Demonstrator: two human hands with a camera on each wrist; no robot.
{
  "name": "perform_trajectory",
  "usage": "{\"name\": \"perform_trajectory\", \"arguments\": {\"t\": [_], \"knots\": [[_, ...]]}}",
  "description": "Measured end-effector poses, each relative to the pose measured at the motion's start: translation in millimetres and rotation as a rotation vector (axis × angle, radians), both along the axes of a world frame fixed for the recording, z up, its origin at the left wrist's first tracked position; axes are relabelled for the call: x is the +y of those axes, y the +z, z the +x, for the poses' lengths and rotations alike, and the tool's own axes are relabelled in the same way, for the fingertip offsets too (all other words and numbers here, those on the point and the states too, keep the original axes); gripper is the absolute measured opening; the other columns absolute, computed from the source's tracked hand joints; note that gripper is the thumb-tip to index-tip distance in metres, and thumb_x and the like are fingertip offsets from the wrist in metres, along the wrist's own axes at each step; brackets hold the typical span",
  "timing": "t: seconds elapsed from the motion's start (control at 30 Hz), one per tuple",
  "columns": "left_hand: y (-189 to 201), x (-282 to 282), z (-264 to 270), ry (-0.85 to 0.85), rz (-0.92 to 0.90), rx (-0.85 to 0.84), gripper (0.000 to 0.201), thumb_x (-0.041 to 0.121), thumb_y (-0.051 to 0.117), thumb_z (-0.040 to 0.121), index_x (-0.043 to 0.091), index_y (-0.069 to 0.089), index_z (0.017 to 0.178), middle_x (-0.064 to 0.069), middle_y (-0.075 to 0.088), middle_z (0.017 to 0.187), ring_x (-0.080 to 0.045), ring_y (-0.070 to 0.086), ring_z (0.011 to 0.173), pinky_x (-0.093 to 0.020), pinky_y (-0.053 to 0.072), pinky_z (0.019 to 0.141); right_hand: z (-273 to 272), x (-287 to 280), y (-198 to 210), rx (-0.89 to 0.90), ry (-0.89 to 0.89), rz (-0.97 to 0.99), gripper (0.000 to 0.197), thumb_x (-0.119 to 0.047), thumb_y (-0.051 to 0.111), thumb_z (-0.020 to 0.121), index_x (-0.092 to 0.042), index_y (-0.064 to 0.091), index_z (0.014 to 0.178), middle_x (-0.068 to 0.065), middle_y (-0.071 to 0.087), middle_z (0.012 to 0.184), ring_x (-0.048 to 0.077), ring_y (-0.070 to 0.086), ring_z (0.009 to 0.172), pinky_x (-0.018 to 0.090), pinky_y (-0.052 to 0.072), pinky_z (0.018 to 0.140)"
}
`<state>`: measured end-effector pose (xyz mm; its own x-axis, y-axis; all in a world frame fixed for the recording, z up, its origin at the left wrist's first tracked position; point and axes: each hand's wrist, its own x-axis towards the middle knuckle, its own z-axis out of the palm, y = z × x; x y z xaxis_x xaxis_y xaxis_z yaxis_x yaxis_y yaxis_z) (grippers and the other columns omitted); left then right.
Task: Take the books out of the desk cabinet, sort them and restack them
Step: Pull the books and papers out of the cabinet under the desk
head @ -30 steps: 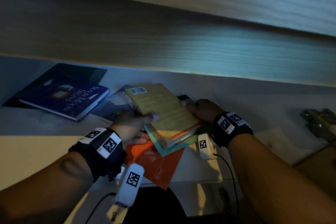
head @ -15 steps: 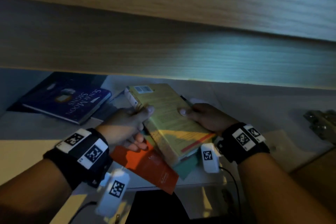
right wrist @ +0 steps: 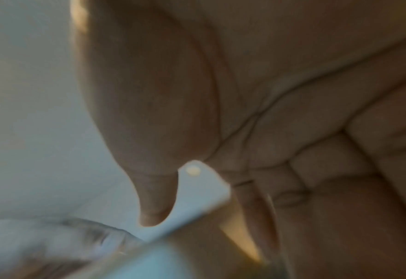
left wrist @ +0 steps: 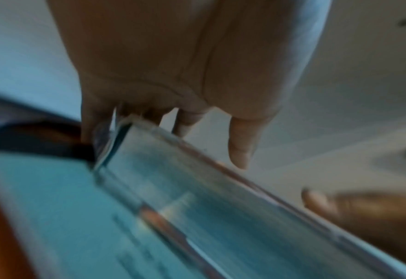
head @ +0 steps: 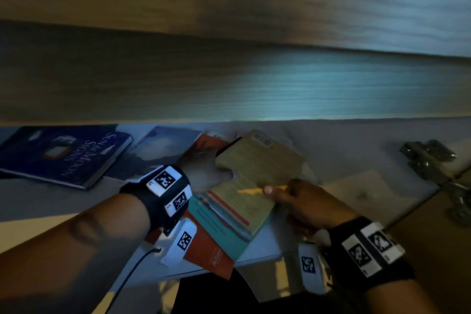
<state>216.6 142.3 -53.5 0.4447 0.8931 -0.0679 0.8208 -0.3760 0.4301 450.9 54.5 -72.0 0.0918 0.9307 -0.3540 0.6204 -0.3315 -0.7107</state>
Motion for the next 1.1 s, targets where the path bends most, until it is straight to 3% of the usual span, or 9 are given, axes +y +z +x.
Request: {"name": "perform_trajectory", "arguments": {"t": [0.07,0.17,0.23,0.37,0.57,0.7,0.8,0.93,1.1], "knots": [[-1,-2,-2,0.026,-0.019,0.018,0.036,0.058,0.061,0.088,0.029,0.054,0.109,0.004,0.062,0.115,-0.021,0.060,0.106,-0.023,0.036,0.074,-6,1,-8,0.074,-0.089,0.057,0.065,-0.070,0.068,0.082,-0.008,0.061,0.099,0.007,0.064,0.056,0.024,0.060,0.042,0.031,0.046,0.047],[-3,-2,-17,0.118,-0.136,-0.131,0.026,0.057,0.062,0.087,0.034,0.050,0.088,0.006,0.057,0.072,-0.013,0.057,0.063,-0.024,0.036,0.054,-19,5,-8,0.236,-0.251,0.125,0.042,-0.050,0.073,0.088,-0.013,0.055,0.093,0.006,0.062,0.063,0.018,0.058,0.042,0.028,0.047,0.044],[-7,0,-29,0.253,-0.320,-0.283,0.044,0.064,0.069,0.077,0.023,0.053,0.083,-0.001,0.051,0.061,-0.020,0.053,0.053,-0.023,0.039,0.054,-28,3,-3,0.347,-0.301,0.147,0.036,-0.037,0.076,0.090,-0.013,0.051,0.101,0.008,0.063,0.079,0.015,0.061,0.050,0.022,0.045,0.039],[-15,-9,-48,0.367,-0.436,-0.538,0.095,0.079,0.079,0.044,0.014,0.069,0.113,-0.004,0.073,0.104,-0.023,0.071,0.087,-0.040,0.059,0.083,-42,1,6,0.419,-0.284,0.164,0.041,-0.035,0.076,0.090,-0.011,0.051,0.113,0.013,0.066,0.097,0.012,0.067,0.057,0.020,0.047,0.040],[-12,-30,-74,0.269,-0.350,-0.454,0.056,0.065,0.068,0.067,0.022,0.072,0.103,0.006,0.076,0.099,-0.016,0.072,0.094,-0.043,0.053,0.097,-60,4,-2,0.217,-0.072,0.132,0.047,-0.052,0.070,0.090,-0.026,0.046,0.122,0.002,0.066,0.112,0.023,0.072,0.095,0.045,0.064,0.072],[-29,-46,-81,0.308,-0.309,-0.329,0.061,0.077,0.066,0.065,0.028,0.072,0.100,0.011,0.073,0.102,-0.012,0.069,0.096,-0.033,0.054,0.090,-44,-1,-16,-0.054,0.102,0.159,0.058,-0.078,0.056,0.081,-0.051,0.045,0.132,-0.008,0.066,0.126,0.022,0.065,0.116,0.048,0.056,0.095],[-26,-53,-78,0.333,-0.320,-0.426,0.043,0.058,0.077,0.073,0.022,0.071,0.095,0.013,0.073,0.096,-0.009,0.069,0.093,-0.025,0.050,0.074,-43,-8,-12,0.193,0.167,0.148,0.045,-0.054,0.063,0.095,-0.049,0.051,0.137,-0.012,0.071,0.128,0.015,0.069,0.116,0.046,0.055,0.100],[-20,-62,-71,0.369,-0.467,-0.727,0.014,0.024,0.082,0.079,0.017,0.075,0.089,-0.002,0.079,0.093,-0.021,0.075,0.091,-0.042,0.055,0.093,-45,-16,-11,0.593,0.008,0.126,0.036,-0.012,0.066,0.097,-0.026,0.060,0.129,0.001,0.078,0.116,0.022,0.075,0.107,0.038,0.063,0.087],[-16,-69,-54,0.405,-0.516,-1.001,0.043,0.021,0.087,0.071,0.013,0.068,0.108,-0.008,0.078,0.100,-0.028,0.074,0.096,-0.052,0.055,0.094,-27,-27,-3,0.697,-0.093,0.139,0.031,-0.016,0.067,0.093,-0.026,0.060,0.121,0.001,0.081,0.093,0.018,0.079,0.080,0.029,0.062,0.059]]}}
